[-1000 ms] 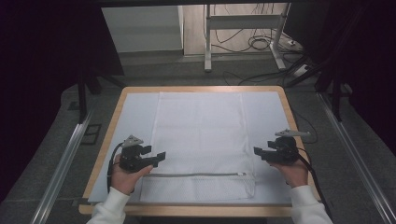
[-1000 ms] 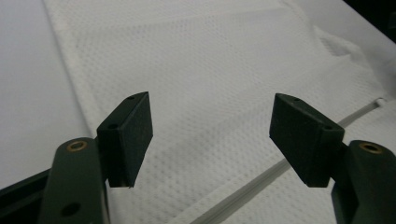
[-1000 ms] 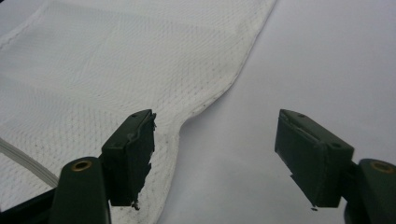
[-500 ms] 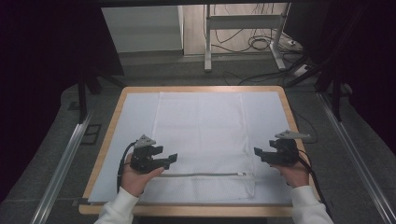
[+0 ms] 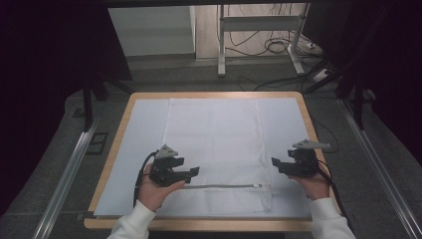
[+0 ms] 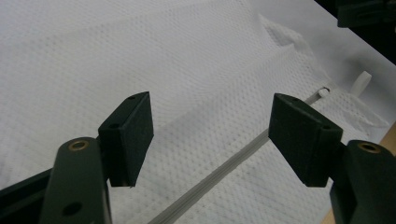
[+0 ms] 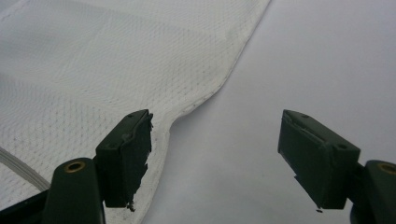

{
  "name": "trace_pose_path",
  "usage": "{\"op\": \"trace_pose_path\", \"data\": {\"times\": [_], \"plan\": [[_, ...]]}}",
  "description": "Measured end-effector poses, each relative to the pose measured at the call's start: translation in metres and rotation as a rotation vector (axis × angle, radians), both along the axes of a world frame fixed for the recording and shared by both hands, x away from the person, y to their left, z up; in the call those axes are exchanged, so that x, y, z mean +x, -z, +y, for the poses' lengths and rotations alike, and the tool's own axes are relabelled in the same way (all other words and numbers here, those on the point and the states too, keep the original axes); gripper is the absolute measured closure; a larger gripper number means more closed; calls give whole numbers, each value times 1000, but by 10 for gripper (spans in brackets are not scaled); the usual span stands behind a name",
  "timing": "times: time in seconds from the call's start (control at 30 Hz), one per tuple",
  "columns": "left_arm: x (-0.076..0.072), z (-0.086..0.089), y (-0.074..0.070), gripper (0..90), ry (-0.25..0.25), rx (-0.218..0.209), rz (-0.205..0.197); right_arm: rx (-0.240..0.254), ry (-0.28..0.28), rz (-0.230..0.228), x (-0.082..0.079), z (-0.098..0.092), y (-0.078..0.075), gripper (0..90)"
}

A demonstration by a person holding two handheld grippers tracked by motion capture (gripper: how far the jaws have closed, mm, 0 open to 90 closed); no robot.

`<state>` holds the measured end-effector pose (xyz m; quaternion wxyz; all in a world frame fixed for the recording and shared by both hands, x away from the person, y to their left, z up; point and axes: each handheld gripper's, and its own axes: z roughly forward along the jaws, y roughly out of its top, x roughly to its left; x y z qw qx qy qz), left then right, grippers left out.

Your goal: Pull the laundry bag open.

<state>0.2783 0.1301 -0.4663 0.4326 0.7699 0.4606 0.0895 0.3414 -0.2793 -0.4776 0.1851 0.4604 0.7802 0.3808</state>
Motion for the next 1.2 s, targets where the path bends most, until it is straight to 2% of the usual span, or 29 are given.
{"op": "trace_pose_path", "data": {"times": [0.13,0.3,0.6,0.93,1.03,1.2], "plan": [[0,-9,0,316,28,4,10,-1,0,3,0,1,1,260],[0,-22,-7,319,56,-5,0,1,2,4,1,1,1,264],[-2,-45,-4,332,108,-7,12,-1,9,5,1,1,1,264],[-2,-53,-1,338,127,-3,19,5,13,1,1,0,0,265],[-2,-55,-1,347,133,-22,19,7,12,2,2,0,1,265],[-2,-59,1,349,139,-11,24,6,13,3,2,0,1,265]]}}
